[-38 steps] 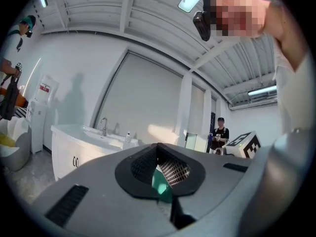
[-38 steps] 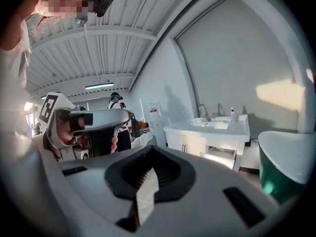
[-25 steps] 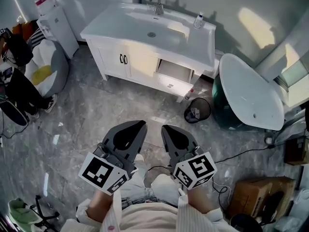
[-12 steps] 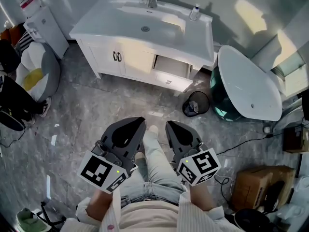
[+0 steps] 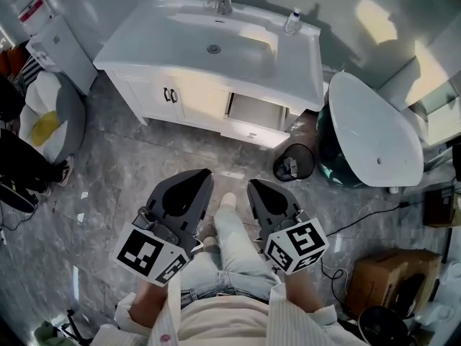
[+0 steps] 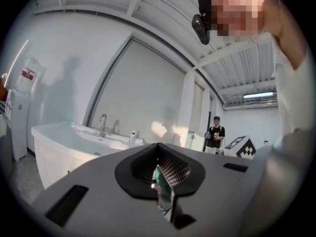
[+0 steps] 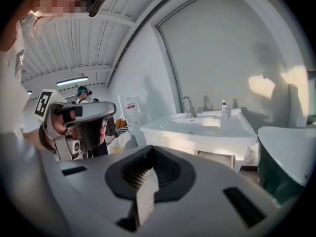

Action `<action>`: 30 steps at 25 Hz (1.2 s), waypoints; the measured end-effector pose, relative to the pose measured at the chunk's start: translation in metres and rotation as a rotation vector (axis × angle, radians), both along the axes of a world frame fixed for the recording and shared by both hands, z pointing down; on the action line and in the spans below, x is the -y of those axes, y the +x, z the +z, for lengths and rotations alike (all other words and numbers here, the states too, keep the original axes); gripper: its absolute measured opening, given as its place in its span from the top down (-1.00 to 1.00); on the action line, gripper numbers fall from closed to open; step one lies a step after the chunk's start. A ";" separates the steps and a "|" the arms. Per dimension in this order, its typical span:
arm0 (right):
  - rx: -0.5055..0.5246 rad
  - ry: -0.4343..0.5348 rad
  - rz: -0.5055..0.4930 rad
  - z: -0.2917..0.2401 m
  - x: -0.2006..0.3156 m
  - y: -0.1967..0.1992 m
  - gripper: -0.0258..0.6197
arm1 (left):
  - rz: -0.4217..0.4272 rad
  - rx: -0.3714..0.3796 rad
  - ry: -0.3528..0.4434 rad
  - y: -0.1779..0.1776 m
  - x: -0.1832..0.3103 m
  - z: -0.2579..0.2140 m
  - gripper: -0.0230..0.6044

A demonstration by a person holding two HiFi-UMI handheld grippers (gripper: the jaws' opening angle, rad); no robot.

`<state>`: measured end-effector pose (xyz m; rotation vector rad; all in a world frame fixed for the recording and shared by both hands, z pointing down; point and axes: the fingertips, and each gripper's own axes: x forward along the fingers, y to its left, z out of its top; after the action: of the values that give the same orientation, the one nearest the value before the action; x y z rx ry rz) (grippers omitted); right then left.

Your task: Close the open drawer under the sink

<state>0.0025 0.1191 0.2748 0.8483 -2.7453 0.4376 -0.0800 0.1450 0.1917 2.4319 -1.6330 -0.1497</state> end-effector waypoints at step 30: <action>-0.038 -0.065 0.157 0.007 0.207 0.000 0.89 | 0.216 0.007 -0.032 0.011 0.230 -0.006 0.88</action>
<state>0.0028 -0.0883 0.2818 1.0491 -2.6246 0.5309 -0.0687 -0.0853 0.1852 2.5655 -1.3520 -0.0805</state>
